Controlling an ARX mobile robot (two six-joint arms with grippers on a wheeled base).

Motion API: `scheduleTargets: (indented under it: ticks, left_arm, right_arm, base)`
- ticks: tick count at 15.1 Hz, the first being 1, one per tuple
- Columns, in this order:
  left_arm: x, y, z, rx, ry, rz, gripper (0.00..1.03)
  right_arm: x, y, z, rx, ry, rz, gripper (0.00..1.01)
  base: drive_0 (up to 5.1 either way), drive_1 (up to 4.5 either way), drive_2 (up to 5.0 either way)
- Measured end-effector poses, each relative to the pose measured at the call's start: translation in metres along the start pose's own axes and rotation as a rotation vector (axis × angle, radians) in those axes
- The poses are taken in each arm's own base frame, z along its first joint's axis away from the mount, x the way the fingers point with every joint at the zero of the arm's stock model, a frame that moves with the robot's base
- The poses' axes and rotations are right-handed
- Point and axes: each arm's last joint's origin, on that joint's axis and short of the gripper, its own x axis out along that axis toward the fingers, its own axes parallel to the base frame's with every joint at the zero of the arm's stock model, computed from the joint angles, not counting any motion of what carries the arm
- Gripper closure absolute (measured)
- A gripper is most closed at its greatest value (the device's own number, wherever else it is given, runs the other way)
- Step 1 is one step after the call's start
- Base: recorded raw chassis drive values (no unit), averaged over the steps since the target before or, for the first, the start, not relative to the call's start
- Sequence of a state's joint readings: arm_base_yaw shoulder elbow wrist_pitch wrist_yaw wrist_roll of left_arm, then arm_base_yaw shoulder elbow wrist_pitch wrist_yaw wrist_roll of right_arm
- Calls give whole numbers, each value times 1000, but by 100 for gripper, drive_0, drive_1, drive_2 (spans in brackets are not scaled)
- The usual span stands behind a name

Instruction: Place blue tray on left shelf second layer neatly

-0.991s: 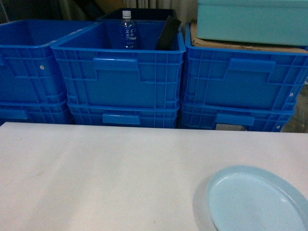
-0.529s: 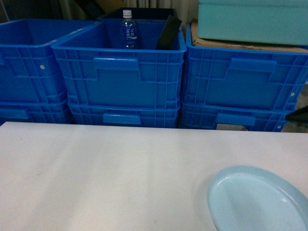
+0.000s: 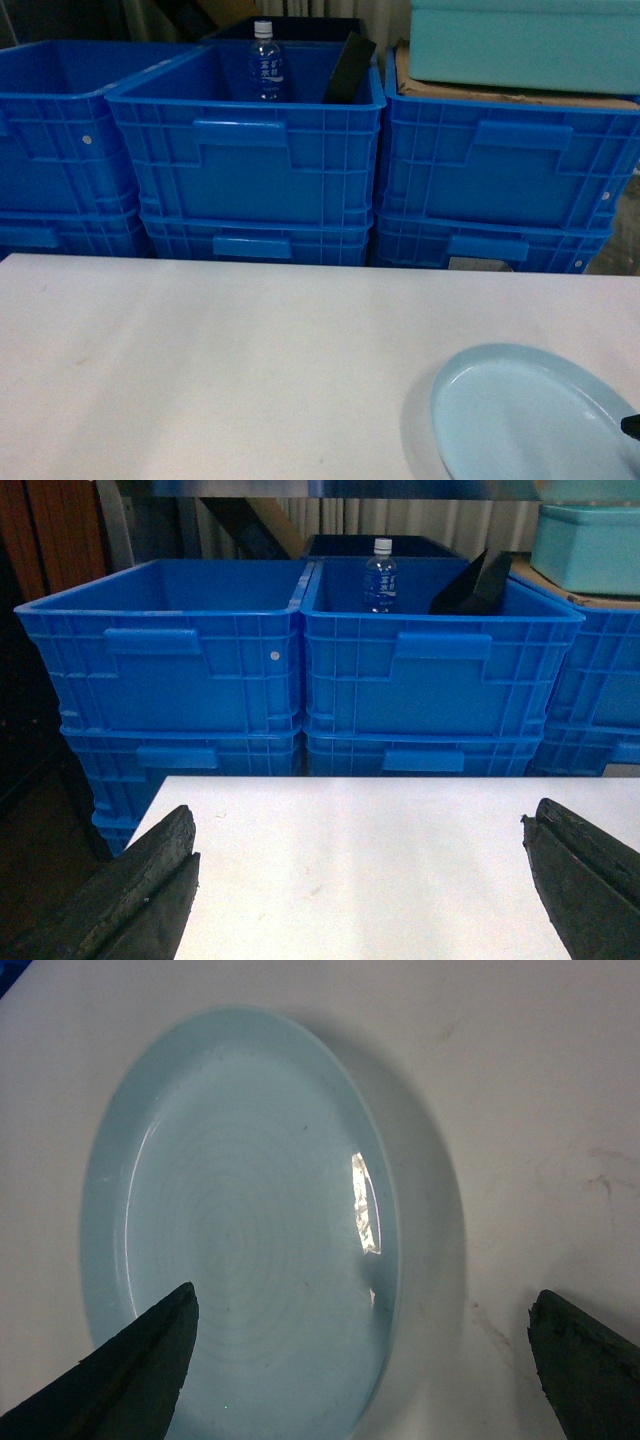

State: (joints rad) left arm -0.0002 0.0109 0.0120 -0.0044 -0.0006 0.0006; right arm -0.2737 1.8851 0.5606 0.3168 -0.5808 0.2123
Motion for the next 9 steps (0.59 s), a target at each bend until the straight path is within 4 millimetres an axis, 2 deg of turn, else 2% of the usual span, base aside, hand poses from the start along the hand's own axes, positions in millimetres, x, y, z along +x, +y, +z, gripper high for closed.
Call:
scheduleTargets:
  ticks: [4, 9]
  left_arm:
    - [0, 0, 0, 0, 0, 0, 5]
    - [0, 0, 0, 0, 0, 0, 5]
  right_arm:
    - [7, 2, -5, -18, -2, 22, 3]
    - [23, 18, -14, -79, 15, 53, 3]
  base:
    - [0, 0, 0]
    - [0, 0, 0]
